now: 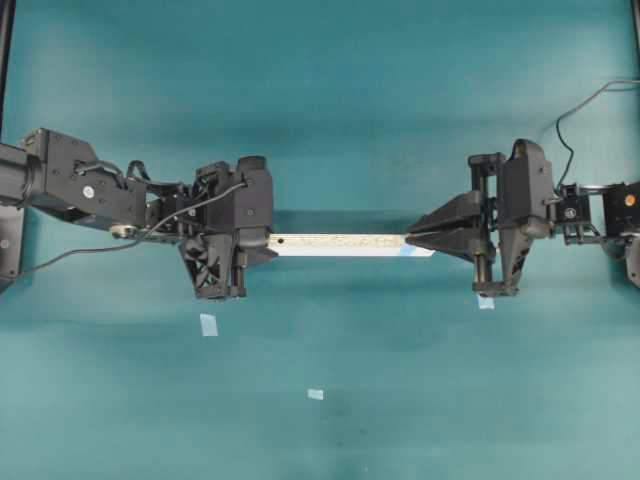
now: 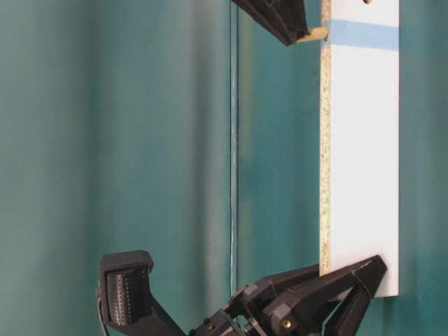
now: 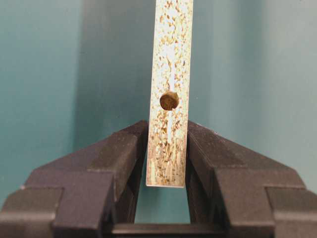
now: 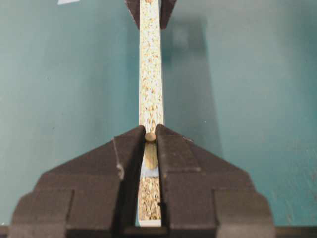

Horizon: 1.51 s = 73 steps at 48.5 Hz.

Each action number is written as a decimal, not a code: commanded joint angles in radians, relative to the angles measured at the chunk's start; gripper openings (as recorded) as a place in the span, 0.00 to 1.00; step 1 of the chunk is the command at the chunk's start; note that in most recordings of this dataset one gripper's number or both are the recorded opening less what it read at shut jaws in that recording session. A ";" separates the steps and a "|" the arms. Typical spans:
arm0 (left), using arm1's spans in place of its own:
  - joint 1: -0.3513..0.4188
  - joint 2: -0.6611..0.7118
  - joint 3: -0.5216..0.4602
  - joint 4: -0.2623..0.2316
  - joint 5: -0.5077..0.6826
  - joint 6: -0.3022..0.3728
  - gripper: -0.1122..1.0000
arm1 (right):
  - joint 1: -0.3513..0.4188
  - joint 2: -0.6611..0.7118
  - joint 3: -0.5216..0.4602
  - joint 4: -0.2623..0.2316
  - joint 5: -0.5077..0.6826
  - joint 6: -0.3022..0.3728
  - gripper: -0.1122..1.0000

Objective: Insert the rod into the hole on the wooden board.

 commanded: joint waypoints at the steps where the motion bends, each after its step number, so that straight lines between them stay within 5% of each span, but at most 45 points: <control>1: -0.003 -0.020 -0.015 0.003 0.000 0.005 0.44 | 0.002 -0.020 0.002 0.003 0.014 -0.002 0.20; 73: -0.003 -0.020 -0.012 0.003 0.002 0.006 0.44 | -0.014 -0.023 -0.040 -0.034 0.021 -0.069 0.19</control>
